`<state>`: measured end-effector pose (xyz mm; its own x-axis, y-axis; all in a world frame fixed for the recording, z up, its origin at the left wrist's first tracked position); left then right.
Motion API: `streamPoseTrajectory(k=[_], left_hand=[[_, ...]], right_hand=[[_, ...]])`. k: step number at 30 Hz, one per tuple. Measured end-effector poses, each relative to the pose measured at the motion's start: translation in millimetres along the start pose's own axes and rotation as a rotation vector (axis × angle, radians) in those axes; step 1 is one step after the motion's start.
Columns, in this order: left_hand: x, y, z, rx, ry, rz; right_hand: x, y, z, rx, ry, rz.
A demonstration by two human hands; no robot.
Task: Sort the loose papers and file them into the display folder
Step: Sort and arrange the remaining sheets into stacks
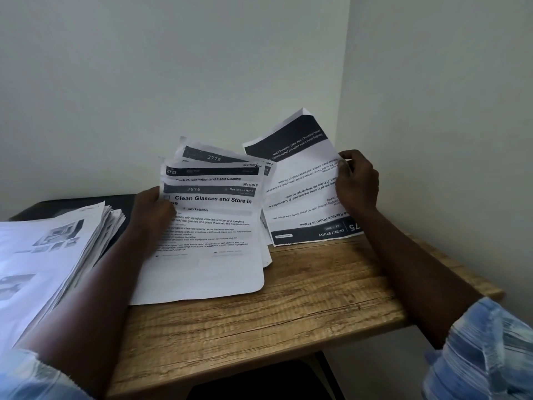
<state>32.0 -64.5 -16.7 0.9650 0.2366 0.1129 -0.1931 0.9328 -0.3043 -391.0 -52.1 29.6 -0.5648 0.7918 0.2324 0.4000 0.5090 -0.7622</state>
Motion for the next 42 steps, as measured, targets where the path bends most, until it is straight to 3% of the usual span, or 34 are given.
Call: streamPoseTrajectory(k=[3, 8, 15, 21, 24, 28, 31, 35, 38, 40, 42], left_hand=[[-1, 0, 6, -0.006, -0.011, 0.026], [-8, 6, 27, -0.102, -0.106, 0.059], [-17, 10, 28, -0.179, -0.479, 0.019], [-10, 10, 24, -0.125, -0.586, 0.060], [-3, 8, 19, -0.068, -0.607, 0.103], [14, 10, 23, 0.007, -0.671, 0.329], [36, 13, 26, 0.094, -0.558, 0.524], [51, 14, 23, 0.146, -0.396, 0.647], [50, 13, 22, 0.160, -0.396, 0.641], [46, 12, 23, 0.158, -0.414, 0.618], [41, 12, 24, 0.133, -0.415, 0.583]], right_hand=[[-2, 0, -3, 0.030, -0.001, -0.040], [-34, 11, -10, 0.165, -0.091, -0.343], [-50, 22, -22, 0.251, -0.063, -0.521], [-49, 29, -6, 0.066, 0.321, -0.912], [-45, 34, -3, -0.022, 0.382, -1.090], [-33, 22, 1, 0.007, 0.597, -0.910], [-26, 11, 4, 0.117, 0.820, -0.671], [-23, 5, 3, 0.271, 1.006, -0.432], [-32, 7, 2, 0.355, 0.995, -0.538], [-43, 19, -1, 0.375, 0.740, -0.735], [-56, 36, -3, 0.242, 0.405, -0.892]])
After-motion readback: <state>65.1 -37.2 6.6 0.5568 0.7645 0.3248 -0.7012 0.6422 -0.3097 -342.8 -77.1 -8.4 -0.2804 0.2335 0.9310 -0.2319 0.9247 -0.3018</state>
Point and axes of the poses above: each hand's wrist, its own y-axis away from the middle knuckle, its own x-axis out of the back of the hand, z = x × y, the point moved 6 cm from there along -y, towards the middle knuckle, and after that the axes turned 5 degrees about x, right-handed, at the moved point
